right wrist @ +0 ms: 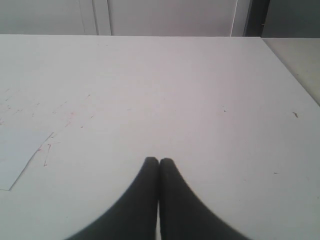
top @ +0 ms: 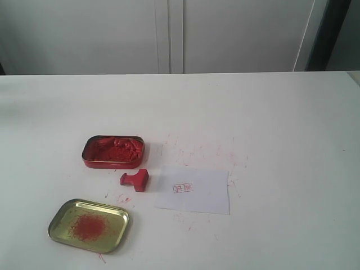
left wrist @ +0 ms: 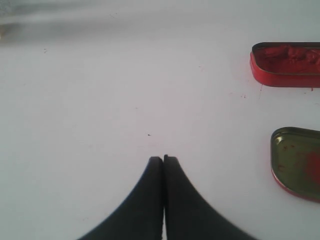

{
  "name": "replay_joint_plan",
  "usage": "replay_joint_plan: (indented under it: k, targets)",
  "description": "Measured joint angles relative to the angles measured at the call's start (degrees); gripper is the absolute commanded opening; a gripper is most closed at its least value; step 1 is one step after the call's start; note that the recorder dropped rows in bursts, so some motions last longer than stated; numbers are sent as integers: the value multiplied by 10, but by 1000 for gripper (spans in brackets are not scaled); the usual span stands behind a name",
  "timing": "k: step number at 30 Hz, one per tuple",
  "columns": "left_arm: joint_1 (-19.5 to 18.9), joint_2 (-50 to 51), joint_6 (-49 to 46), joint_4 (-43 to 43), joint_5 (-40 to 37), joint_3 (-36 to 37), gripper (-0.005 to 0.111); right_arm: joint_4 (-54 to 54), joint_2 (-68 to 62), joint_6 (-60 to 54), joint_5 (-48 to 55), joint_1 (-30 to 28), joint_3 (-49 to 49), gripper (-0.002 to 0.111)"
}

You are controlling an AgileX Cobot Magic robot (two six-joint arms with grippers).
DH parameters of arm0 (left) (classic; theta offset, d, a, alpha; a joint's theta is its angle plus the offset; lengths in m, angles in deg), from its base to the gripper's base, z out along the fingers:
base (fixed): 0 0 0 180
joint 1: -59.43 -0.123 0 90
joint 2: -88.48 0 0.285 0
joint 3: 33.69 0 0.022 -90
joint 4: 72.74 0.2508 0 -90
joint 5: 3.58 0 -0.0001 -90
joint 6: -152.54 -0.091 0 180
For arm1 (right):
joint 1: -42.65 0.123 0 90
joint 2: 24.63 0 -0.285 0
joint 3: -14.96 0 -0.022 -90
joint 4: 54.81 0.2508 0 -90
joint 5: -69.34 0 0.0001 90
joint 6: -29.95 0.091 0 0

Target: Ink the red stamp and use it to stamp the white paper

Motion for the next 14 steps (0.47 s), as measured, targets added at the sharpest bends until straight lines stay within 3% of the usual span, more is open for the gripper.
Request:
replay_joint_plan:
  k: [14]
  targets:
    - [19, 0, 0, 0, 0, 0, 0, 0, 0, 0, 0, 0, 0, 0]
